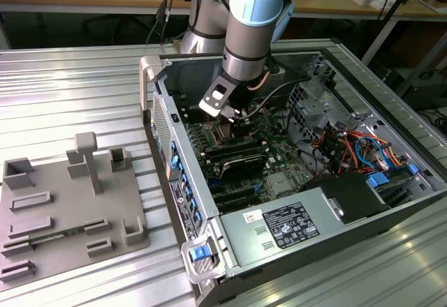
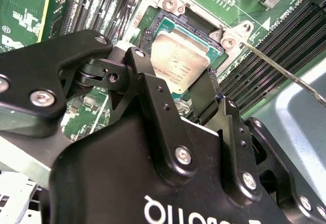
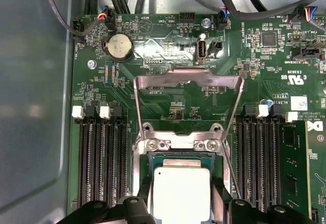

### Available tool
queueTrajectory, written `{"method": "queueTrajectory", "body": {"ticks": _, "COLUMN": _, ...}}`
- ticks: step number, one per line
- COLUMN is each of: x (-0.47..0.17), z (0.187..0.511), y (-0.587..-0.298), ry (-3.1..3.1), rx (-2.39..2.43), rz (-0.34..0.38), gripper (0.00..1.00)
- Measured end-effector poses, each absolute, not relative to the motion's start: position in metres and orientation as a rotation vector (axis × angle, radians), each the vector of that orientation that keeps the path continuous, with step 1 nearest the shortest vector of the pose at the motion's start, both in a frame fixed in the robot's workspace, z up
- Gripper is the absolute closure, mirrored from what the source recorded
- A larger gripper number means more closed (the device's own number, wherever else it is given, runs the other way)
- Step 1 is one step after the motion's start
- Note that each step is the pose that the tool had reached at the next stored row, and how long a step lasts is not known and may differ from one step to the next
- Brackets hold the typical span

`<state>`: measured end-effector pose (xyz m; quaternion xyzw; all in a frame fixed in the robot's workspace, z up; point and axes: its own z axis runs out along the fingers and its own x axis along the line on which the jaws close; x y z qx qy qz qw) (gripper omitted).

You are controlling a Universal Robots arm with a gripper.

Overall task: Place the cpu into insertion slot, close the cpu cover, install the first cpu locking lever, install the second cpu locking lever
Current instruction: 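Place the cpu into insertion slot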

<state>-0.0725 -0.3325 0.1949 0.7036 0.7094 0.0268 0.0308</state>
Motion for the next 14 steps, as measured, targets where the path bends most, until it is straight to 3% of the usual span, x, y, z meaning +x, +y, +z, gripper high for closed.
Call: {"method": "queueTrajectory", "body": {"ticks": 14, "x": -0.0723, "z": 0.1949, "y": -0.3325, "ry": 2.194, "rx": 2.161, "rz": 0.083, "gripper": 0.45}}
